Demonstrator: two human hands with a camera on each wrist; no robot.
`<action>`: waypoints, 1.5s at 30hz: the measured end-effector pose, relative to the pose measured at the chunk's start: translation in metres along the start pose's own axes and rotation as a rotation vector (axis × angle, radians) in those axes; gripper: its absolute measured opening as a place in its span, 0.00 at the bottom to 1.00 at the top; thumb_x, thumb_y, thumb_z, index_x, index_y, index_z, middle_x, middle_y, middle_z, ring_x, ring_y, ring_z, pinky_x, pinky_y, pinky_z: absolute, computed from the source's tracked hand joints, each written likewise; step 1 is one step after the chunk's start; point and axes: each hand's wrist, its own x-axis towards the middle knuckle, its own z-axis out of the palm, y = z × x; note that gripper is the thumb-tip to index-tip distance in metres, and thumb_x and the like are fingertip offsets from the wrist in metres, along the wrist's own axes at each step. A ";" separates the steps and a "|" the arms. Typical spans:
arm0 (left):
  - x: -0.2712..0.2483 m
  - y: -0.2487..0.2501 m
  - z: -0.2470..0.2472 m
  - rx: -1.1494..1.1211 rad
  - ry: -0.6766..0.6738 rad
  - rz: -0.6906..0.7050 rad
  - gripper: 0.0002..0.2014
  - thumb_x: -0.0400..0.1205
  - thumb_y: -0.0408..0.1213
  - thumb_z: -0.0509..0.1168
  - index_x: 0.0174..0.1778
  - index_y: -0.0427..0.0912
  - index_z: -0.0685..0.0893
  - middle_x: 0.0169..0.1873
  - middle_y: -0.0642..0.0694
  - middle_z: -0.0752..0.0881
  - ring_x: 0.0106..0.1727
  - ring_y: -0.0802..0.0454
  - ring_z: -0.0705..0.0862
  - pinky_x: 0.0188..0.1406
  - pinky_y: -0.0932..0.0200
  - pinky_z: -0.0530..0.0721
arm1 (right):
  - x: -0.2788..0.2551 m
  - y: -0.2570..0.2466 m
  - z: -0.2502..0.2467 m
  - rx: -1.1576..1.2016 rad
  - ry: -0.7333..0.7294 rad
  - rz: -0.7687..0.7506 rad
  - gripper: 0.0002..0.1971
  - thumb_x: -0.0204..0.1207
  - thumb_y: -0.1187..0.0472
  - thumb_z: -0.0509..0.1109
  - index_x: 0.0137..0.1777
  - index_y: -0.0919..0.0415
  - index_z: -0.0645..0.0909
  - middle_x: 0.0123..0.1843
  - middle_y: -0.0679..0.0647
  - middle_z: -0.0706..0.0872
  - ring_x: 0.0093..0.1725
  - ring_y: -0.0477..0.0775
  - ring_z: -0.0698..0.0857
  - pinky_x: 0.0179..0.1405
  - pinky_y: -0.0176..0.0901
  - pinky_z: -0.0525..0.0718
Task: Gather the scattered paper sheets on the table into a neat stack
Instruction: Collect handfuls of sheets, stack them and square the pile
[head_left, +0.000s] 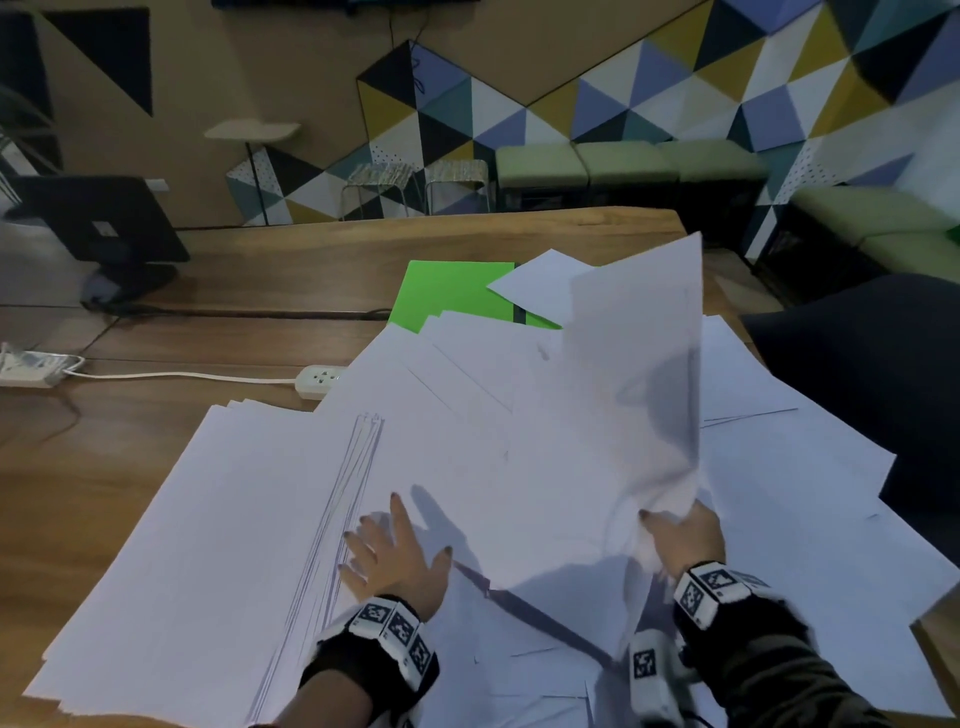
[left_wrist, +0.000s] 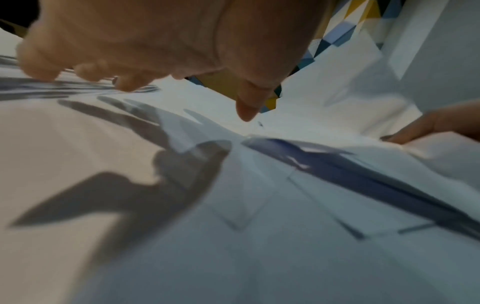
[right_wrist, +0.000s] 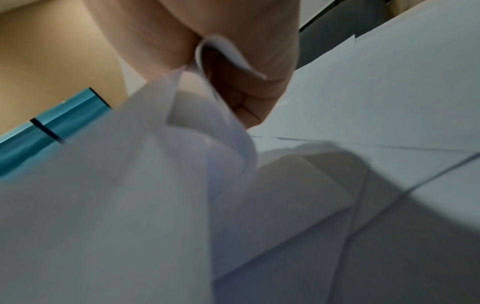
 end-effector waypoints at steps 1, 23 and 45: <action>-0.002 -0.001 0.003 0.051 -0.025 -0.004 0.43 0.82 0.62 0.49 0.80 0.49 0.29 0.82 0.35 0.38 0.82 0.33 0.39 0.79 0.35 0.49 | 0.000 0.000 -0.001 0.011 0.010 0.015 0.12 0.73 0.68 0.71 0.55 0.70 0.81 0.54 0.66 0.86 0.54 0.66 0.84 0.55 0.49 0.79; -0.009 0.011 0.032 0.330 -0.039 0.291 0.33 0.86 0.56 0.42 0.82 0.48 0.35 0.82 0.38 0.37 0.83 0.37 0.39 0.82 0.41 0.49 | -0.014 -0.010 -0.003 0.284 0.092 0.171 0.20 0.74 0.68 0.71 0.65 0.73 0.75 0.64 0.67 0.82 0.63 0.65 0.81 0.56 0.41 0.72; -0.027 0.051 -0.028 -0.330 0.141 0.855 0.21 0.86 0.34 0.49 0.72 0.52 0.74 0.72 0.54 0.76 0.77 0.53 0.69 0.78 0.57 0.59 | -0.029 0.022 0.023 0.035 -0.350 0.092 0.07 0.64 0.68 0.75 0.41 0.63 0.83 0.50 0.68 0.87 0.52 0.64 0.86 0.55 0.54 0.81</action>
